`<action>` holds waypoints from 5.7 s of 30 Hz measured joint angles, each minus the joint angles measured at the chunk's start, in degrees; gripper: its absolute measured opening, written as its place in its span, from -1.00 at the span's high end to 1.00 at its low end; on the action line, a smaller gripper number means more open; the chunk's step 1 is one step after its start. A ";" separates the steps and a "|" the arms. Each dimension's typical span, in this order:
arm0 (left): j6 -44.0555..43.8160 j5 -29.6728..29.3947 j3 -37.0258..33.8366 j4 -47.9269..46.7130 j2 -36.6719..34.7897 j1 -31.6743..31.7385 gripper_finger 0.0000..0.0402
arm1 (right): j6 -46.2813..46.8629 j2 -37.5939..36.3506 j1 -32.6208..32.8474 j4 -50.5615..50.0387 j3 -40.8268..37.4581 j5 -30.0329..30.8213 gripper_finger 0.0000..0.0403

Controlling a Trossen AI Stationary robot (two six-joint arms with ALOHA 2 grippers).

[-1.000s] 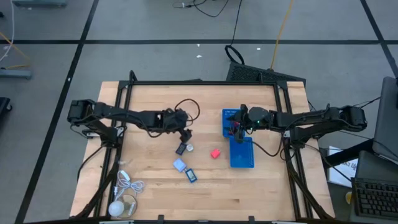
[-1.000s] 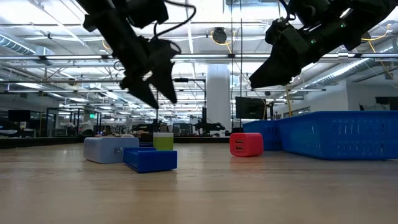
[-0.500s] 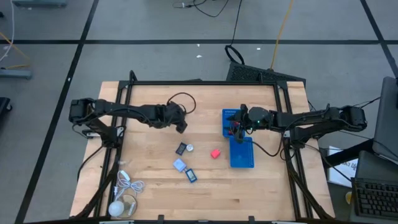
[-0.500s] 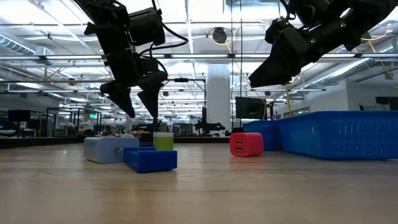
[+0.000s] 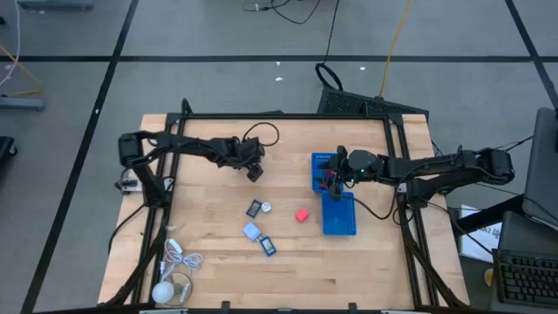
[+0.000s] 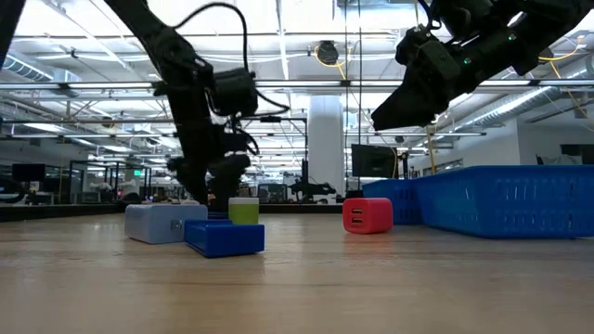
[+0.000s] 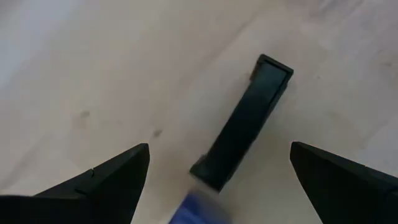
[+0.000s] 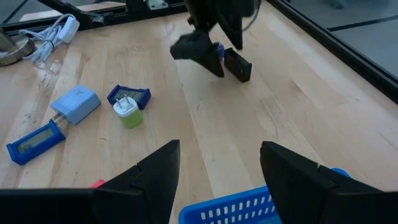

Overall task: Pick & Place Office items
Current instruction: Put the black digital timer into the bottom blue bin

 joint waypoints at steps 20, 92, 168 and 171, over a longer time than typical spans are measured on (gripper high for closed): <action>6.13 0.00 0.13 1.09 3.01 -1.67 -0.54 | -0.22 0.00 0.02 0.09 0.00 0.00 -0.02; 9.70 7.58 0.07 28.21 -11.44 -20.66 0.74 | -1.88 21.11 3.61 31.12 7.14 -9.16 -0.08; 20.50 11.62 -16.63 37.09 -39.79 -23.30 -0.48 | 9.86 -9.66 13.35 -34.96 7.04 -22.20 0.71; 20.37 11.62 -16.63 37.03 -39.81 -22.90 -0.48 | 9.89 -7.90 14.20 -35.10 6.43 -20.98 0.71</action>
